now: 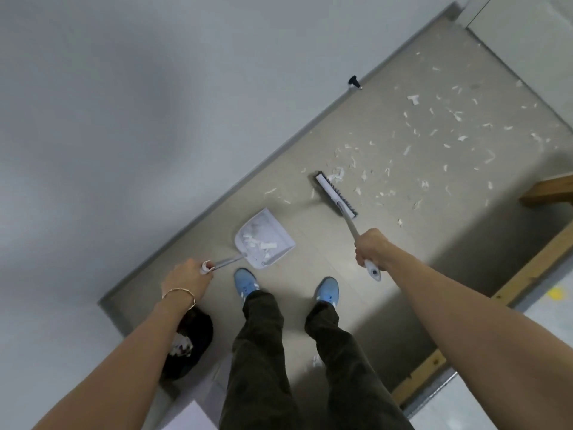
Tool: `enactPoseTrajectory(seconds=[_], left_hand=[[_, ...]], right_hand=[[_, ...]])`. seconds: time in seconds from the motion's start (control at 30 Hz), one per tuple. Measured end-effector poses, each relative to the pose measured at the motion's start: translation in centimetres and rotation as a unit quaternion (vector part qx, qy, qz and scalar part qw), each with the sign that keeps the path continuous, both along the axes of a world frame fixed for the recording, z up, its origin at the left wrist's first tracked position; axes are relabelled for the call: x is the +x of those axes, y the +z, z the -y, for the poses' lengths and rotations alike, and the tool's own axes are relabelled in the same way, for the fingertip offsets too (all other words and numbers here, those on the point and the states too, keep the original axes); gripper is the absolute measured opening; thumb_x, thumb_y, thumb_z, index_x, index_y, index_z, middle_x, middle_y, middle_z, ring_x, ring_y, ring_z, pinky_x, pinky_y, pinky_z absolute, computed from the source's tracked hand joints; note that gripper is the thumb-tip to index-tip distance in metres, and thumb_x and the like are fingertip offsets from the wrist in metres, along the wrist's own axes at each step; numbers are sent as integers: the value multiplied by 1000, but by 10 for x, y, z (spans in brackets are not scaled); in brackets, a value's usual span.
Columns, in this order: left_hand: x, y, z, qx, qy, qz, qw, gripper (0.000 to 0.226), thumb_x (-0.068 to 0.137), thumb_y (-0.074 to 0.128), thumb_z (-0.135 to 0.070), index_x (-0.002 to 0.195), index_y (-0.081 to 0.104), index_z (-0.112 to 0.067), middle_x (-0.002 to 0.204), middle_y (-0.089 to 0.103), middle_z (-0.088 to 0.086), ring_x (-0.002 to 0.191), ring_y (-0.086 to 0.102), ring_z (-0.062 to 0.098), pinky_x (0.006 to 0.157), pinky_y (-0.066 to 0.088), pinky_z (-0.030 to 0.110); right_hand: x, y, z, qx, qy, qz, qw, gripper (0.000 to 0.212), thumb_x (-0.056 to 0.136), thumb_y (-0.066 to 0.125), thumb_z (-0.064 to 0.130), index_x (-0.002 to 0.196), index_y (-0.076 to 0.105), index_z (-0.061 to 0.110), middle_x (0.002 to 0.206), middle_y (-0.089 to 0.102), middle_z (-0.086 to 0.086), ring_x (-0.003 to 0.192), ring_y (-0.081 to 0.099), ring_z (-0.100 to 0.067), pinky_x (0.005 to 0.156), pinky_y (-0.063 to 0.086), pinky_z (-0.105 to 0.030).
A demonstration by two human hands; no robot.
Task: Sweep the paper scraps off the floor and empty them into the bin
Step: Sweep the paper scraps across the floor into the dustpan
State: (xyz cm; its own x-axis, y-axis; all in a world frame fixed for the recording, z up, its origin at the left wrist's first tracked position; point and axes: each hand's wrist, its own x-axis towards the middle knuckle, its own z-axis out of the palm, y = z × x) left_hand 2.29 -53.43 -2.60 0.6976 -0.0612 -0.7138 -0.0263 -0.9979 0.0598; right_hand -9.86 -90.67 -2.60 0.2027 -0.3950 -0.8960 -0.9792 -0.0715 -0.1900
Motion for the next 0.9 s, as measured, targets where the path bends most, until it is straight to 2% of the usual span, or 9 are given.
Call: enactPoseTrajectory(seconds=[0.17,0.27,0.33,0.4,0.53,0.63,0.73,0.8,0.9], left_hand=[[56,-13,-21,-11,10,1,1000,22,82,59,-36,83,71,-17,85,70,14,79,65,36,69,54,37],[83,-14,-26,4,-11,21,1000,21,83,61,-36,85,71,-18,88,70,15,83,65,38,68,50,35],[94,-13,-26,-4,-5,28,1000,19,83,62,-35,89,72,-20,89,69,13,84,65,37,67,47,32],[101,-11,-26,-11,-4,22,1000,17,85,63,-32,89,73,-20,91,69,13,86,64,37,66,44,31],[102,-7,-20,-14,-19,12,1000,20,88,57,-29,70,60,-22,87,68,10,76,59,32,64,44,30],[107,-5,-17,-18,-33,20,999,20,91,54,-27,77,65,-18,87,68,10,71,52,29,64,42,29],[110,-3,-13,-23,-30,26,999,20,91,54,-27,89,71,-17,93,69,10,71,49,27,65,41,29],[111,1,-12,-27,-28,22,999,21,92,53,-27,88,71,-16,93,70,12,69,48,28,65,41,30],[111,10,-18,-38,-13,21,999,24,93,52,-26,79,67,-14,89,69,16,67,52,31,63,41,30]], right_hand=[[50,-16,-46,-6,36,-39,999,9,83,56,-10,81,57,-1,66,57,-12,76,65,-29,62,49,-32],[67,-27,-79,18,32,-26,999,11,85,53,-4,92,53,3,77,57,-13,79,58,-29,65,49,-32],[73,-32,-96,26,21,-11,999,7,87,50,1,91,50,6,86,55,-14,78,54,-29,71,50,-34],[79,-37,-114,17,4,-19,1000,6,86,51,-1,88,52,4,89,62,-18,80,62,-32,78,54,-38],[84,-32,-141,9,12,-53,999,16,85,54,-6,100,54,-2,100,67,-24,92,70,-36,77,59,-41],[83,-22,-155,20,74,-68,995,7,86,52,-4,89,50,2,93,65,-20,86,68,-34,76,59,-38],[83,-9,-151,42,136,-46,989,16,87,50,2,74,47,10,83,57,-12,77,58,-27,70,55,-35],[85,4,-141,54,148,-48,986,22,85,53,1,68,46,13,72,54,-8,65,55,-22,58,49,-29],[83,22,-126,52,115,-45,991,17,87,52,3,71,51,11,66,53,-7,53,50,-18,49,45,-26]])
